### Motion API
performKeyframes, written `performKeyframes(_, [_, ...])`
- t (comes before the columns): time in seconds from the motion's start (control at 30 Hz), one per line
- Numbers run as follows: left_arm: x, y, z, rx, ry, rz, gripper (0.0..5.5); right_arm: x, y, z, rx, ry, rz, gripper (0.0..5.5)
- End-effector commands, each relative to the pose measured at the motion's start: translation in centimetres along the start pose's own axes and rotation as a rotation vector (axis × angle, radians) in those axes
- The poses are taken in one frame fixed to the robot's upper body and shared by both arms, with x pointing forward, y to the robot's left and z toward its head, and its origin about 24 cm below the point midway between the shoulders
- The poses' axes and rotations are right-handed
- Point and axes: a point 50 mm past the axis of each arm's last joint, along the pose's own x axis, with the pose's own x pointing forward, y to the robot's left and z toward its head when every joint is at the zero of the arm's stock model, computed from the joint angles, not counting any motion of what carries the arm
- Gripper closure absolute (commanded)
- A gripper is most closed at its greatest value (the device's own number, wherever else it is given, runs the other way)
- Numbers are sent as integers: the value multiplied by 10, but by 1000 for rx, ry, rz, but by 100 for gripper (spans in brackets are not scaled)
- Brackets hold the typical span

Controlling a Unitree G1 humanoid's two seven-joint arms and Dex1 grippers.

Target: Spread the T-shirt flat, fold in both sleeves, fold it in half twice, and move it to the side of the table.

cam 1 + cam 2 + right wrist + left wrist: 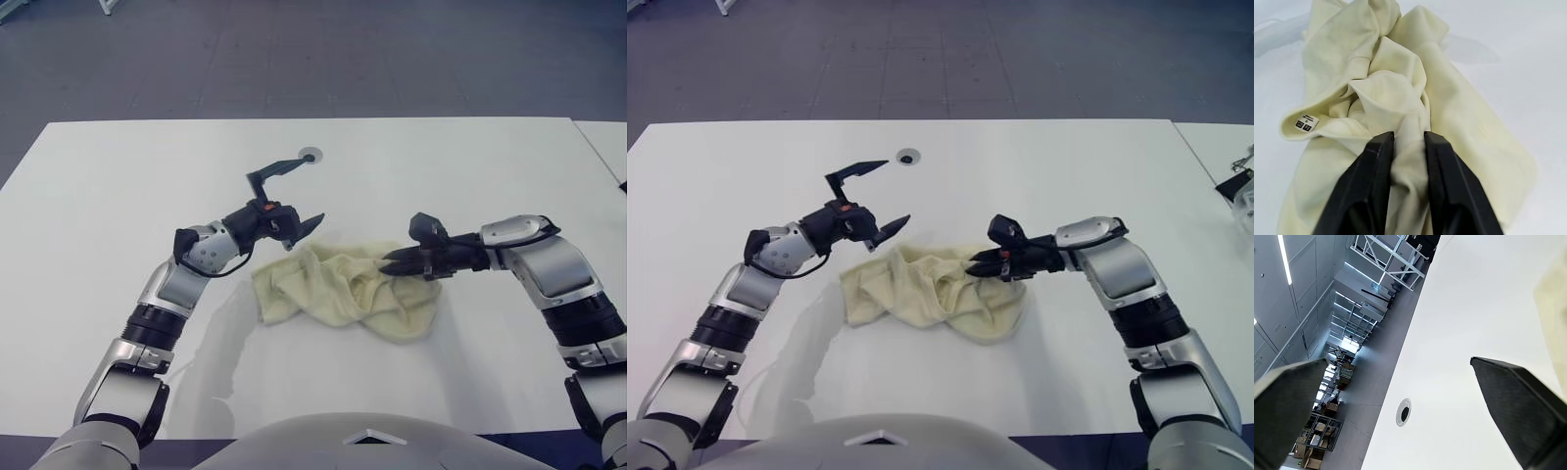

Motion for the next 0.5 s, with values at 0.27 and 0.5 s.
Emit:
performKeyframes(0.27, [-6, 18, -4, 18, 10, -3, 10, -25, 22, 17, -65, -68, -40, 549])
performKeyframes(0.5, [-5, 15, -2, 14, 7, -13, 10, -15, 25, 9, -113, -21, -106, 510])
